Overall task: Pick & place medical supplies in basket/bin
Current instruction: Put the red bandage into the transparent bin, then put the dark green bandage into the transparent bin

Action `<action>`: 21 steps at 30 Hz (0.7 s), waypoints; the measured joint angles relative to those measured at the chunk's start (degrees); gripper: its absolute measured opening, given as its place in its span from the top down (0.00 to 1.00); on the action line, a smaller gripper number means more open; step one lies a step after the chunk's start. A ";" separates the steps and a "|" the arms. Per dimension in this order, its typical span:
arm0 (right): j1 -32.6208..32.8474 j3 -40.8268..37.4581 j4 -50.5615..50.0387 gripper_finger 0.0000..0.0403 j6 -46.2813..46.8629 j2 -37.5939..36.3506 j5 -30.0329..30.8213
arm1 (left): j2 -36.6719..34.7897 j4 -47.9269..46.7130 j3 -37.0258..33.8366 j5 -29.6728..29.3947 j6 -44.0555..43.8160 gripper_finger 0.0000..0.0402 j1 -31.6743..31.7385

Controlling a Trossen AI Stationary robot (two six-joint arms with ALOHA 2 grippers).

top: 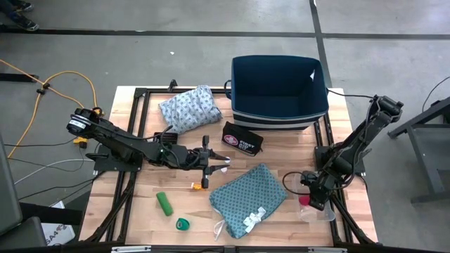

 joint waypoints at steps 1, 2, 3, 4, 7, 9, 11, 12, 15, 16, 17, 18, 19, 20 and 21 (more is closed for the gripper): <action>0.00 0.00 0.00 0.59 0.02 0.00 0.04 | 0.00 -0.19 0.00 -0.01 0.00 0.78 0.00; 0.00 0.00 0.00 0.58 0.04 0.00 0.08 | 0.00 -0.29 0.00 0.00 0.00 0.78 0.01; 0.00 0.00 0.00 0.56 0.06 -0.02 0.12 | 0.00 -0.34 0.00 0.00 0.00 0.78 0.00; 0.00 0.00 0.00 0.55 0.08 0.00 0.12 | 0.00 -0.34 0.00 0.01 0.00 0.78 -0.01; 0.00 0.00 0.00 0.50 0.08 -0.02 0.04 | 0.00 -0.36 0.00 0.01 0.00 0.78 -0.01; 0.00 0.00 0.02 0.48 0.08 -0.01 -0.10 | 0.00 -0.36 0.00 -0.01 0.00 0.78 0.01; 0.00 0.00 0.02 0.46 0.06 0.00 -0.23 | 0.00 -0.36 0.00 0.00 0.00 0.78 0.00; 0.00 0.00 0.00 0.45 0.04 -0.02 -0.23 | 0.00 -0.36 0.00 -0.01 0.00 0.78 0.00; 0.00 0.00 0.00 0.44 -0.48 0.00 -0.21 | 0.00 -0.36 0.00 -0.01 0.00 0.78 0.01; 0.00 0.00 -0.01 0.44 -0.75 -0.01 -0.14 | 0.00 -0.34 0.00 0.01 0.00 0.78 0.01; 0.00 0.00 -0.02 0.44 -1.24 -0.01 -0.03 | 0.00 -0.34 0.00 -0.01 0.00 0.78 0.01; 0.00 0.00 0.00 0.44 -1.67 -0.01 -0.03 | 0.00 -0.36 0.00 -0.01 0.00 0.78 0.01; 0.00 0.00 0.00 0.44 -1.82 0.00 -0.02 | 0.00 -0.34 0.00 -0.01 0.00 0.78 0.00; 0.00 0.00 -0.02 0.44 -1.85 -0.02 -0.01 | 0.00 -0.36 0.00 0.00 0.00 0.78 0.01; 0.00 0.00 0.00 0.44 -1.91 0.00 0.02 | 0.00 -0.36 0.00 0.00 0.00 0.78 0.01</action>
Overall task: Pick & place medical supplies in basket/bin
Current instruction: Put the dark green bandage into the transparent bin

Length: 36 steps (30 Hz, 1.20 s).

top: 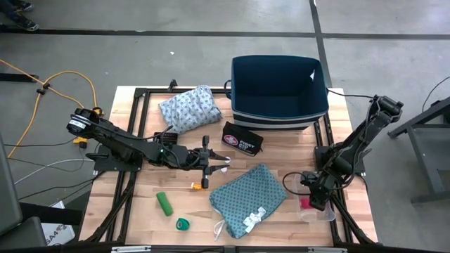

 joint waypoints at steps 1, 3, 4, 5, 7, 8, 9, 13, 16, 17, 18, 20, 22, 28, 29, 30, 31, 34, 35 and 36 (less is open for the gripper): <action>0.00 0.00 0.00 0.44 -0.04 -0.02 0.04 | 0.00 0.00 0.00 -0.01 0.00 0.78 0.00; 0.00 0.00 0.00 0.44 -0.04 -0.02 0.10 | 0.00 0.02 0.00 0.01 0.00 0.78 -0.01; 0.00 0.00 0.00 0.44 -0.06 -0.01 0.10 | 0.00 0.00 0.00 -0.01 0.00 0.78 0.00; 0.00 0.00 -0.02 0.44 -0.06 -0.02 0.10 | 0.00 0.02 0.00 -0.01 0.00 0.78 0.00; 0.00 0.00 0.00 0.44 -0.06 -0.02 0.10 | 0.00 0.01 0.00 -0.01 0.00 0.78 0.00; 0.00 0.00 0.00 0.44 -0.06 0.00 0.10 | 0.00 0.01 0.00 -0.01 0.00 0.78 0.00; -0.02 0.00 0.00 0.44 -0.08 -0.02 0.10 | 0.00 0.00 0.00 0.00 0.00 0.78 0.00; -0.21 0.00 -0.04 0.44 -1.27 -0.29 -1.10 | 0.00 0.02 0.00 0.00 0.00 0.78 0.00; -2.06 0.00 -0.17 0.44 -4.42 -0.90 -3.76 | 0.00 0.04 0.00 -0.01 0.00 0.78 -0.02; -3.06 0.00 -0.32 0.44 -5.71 -1.25 -4.59 | 0.00 0.03 0.00 0.00 0.00 0.78 0.00; -4.15 0.00 -0.49 0.44 -7.01 -1.62 -5.38 | 0.00 0.04 0.00 -0.01 0.00 0.78 0.00; -6.60 0.00 -0.39 0.44 -9.63 -1.98 -6.80 | 0.00 0.04 0.00 0.00 0.00 0.78 -0.02; -9.50 0.00 -0.36 0.44 -12.54 -2.08 -8.00 | 0.00 0.05 0.00 -0.01 0.00 0.78 0.00; -20.09 0.00 1.58 0.44 -19.81 -2.67 -17.29 | 0.00 0.07 0.00 -0.01 0.00 0.78 0.00; -21.65 0.00 2.71 0.44 -19.99 -2.67 -19.40 | 0.00 0.07 0.00 0.01 0.00 0.78 0.00; -23.29 0.00 3.99 0.44 -19.73 -2.65 -21.99 | 0.00 0.07 0.00 -0.01 0.00 0.78 0.00; -24.73 0.00 5.49 0.44 -19.11 -2.67 -24.35 | 0.00 0.07 0.00 0.01 0.00 0.78 0.00; -28.31 0.00 12.77 0.44 -16.44 -2.67 -31.22 | 0.00 0.07 0.00 0.00 0.03 0.78 0.00; -29.21 0.00 15.68 0.44 -15.52 -2.67 -33.36 | 0.00 0.07 0.00 -0.01 0.22 0.78 0.00; -29.97 0.00 18.67 0.44 -14.43 -2.67 -35.07 | 0.00 0.07 0.00 -0.01 0.34 0.78 0.00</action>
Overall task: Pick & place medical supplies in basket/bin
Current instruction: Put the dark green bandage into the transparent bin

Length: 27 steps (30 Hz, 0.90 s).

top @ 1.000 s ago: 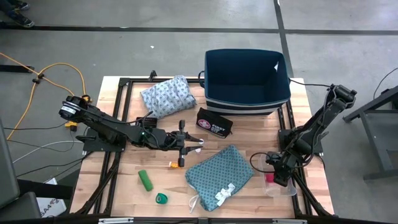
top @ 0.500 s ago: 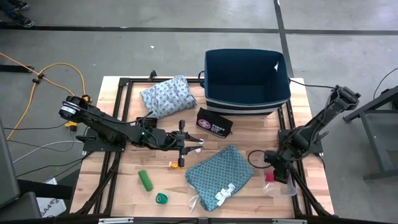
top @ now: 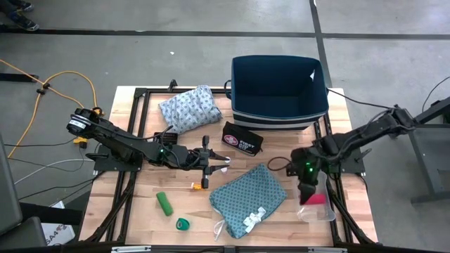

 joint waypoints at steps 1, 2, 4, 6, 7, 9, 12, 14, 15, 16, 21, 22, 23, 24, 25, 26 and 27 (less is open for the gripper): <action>-0.78 0.00 3.37 0.44 1.05 0.00 -1.44 | 0.00 -0.02 0.00 0.00 0.05 0.78 0.00; -1.46 0.02 6.70 0.44 2.14 0.00 -2.27 | 0.00 -0.02 0.00 0.02 0.05 0.78 0.00; -2.75 0.02 12.68 0.44 3.34 0.02 -2.17 | 0.00 -0.02 0.00 0.01 0.05 0.78 -0.01; -3.78 0.04 17.84 0.44 3.63 0.02 -0.73 | 0.00 0.00 0.00 0.00 0.07 0.78 0.00; -4.25 0.04 19.99 0.44 3.20 0.02 0.21 | 0.00 0.00 0.00 0.00 0.07 0.78 0.00; -5.13 0.04 23.53 0.44 0.15 0.02 1.88 | 0.00 -0.02 0.00 0.00 0.07 0.78 0.00; -6.50 0.06 27.49 0.44 -7.61 0.59 4.54 | 0.00 -0.01 0.00 0.01 0.07 0.78 -0.01; -7.46 0.07 29.15 0.44 -13.89 1.14 6.96 | 0.00 -0.02 0.00 0.00 0.07 0.78 -0.01; -7.97 0.07 29.93 0.44 -17.33 1.39 8.15 | 0.00 -0.02 0.00 0.00 0.07 0.78 -0.01; -8.47 0.07 30.88 0.44 -20.99 1.64 9.45 | 0.00 -0.02 0.00 0.01 0.07 0.78 0.00; -10.01 0.11 30.91 0.44 -41.03 2.45 19.02 | 0.00 -0.02 0.00 0.02 -0.56 0.78 -0.02; -9.99 0.11 31.27 0.44 -44.69 2.84 21.67 | 0.00 -0.02 0.00 0.02 -1.10 0.78 -0.02; -9.96 0.11 31.35 0.44 -48.18 3.06 24.56 | 0.00 -0.02 0.00 0.00 -1.30 0.78 -0.02; -9.96 0.10 30.93 0.44 -51.12 3.18 27.06 | 0.00 -0.04 0.00 0.02 -1.47 0.78 -0.02; -9.96 0.09 30.73 0.44 -53.58 3.21 29.40 | 0.00 -0.04 0.00 0.00 -1.50 0.78 -0.02; -9.94 0.09 30.92 0.44 -55.74 3.25 31.57 | 0.00 -0.04 0.00 0.01 -1.55 0.78 -0.02; -9.96 0.09 31.28 0.44 -57.50 3.51 33.75 | 0.00 -0.07 0.00 0.02 -1.70 0.78 -0.02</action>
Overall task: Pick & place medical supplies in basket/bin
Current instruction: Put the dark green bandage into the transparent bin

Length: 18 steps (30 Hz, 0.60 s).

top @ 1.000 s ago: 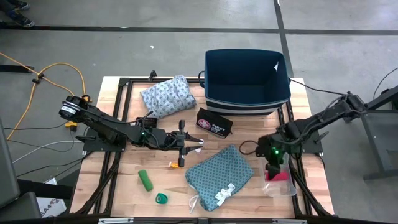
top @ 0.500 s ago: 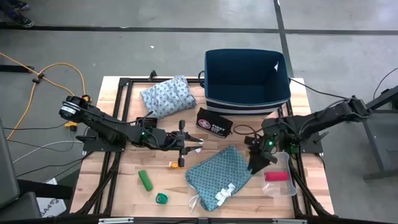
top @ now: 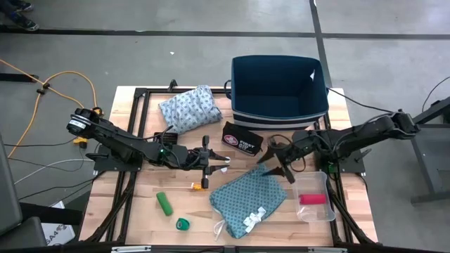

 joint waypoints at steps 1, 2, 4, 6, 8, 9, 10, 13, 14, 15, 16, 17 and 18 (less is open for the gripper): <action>0.00 0.04 0.26 0.44 -1.19 0.41 1.94 | 0.00 0.02 0.00 0.00 -0.13 0.78 0.00; 0.00 0.03 -0.14 0.44 -1.68 0.59 3.83 | 0.00 0.02 0.00 -0.02 -0.38 0.78 0.00; 0.02 -0.07 -0.63 0.44 -1.70 0.75 6.40 | 0.00 -0.04 0.00 -0.02 -1.09 0.78 0.00; 0.02 -0.01 0.09 0.44 -1.82 1.02 8.57 | 0.00 -0.36 0.00 -0.01 -1.17 0.78 0.00; 0.03 0.03 -0.26 0.44 -2.48 1.42 10.41 | 0.00 -0.39 0.00 -0.01 -1.27 0.78 0.00; 0.08 -0.04 -0.66 0.44 -2.83 1.51 10.63 | 0.00 -0.39 0.00 0.00 -1.27 0.78 0.00; 0.13 -0.07 -0.56 0.44 -2.98 1.51 10.67 | 0.00 -0.40 0.00 0.00 -1.27 0.78 0.00; 0.13 0.02 0.19 0.44 -2.98 1.94 10.67 | 0.00 -0.57 0.00 0.00 -1.27 0.78 0.00; 0.13 0.00 -0.31 0.44 -2.97 2.06 10.67 | 0.00 -0.62 0.00 -0.02 -1.27 0.78 -0.04; 0.14 -0.03 -0.61 0.44 -2.98 2.13 10.68 | 0.00 -0.72 0.00 -0.02 -1.27 0.78 -0.04; 0.15 -0.03 -0.47 0.44 -2.97 2.13 10.66 | 0.01 -0.89 0.00 0.00 -1.27 0.78 -0.04; 0.13 -0.03 -0.16 0.44 -2.98 2.14 10.69 | 0.00 -1.06 0.00 -0.01 -1.29 0.78 -0.06; 0.13 -0.02 0.10 0.44 -2.97 2.21 10.68 | 0.01 -1.16 0.00 -0.02 -1.50 0.78 -0.17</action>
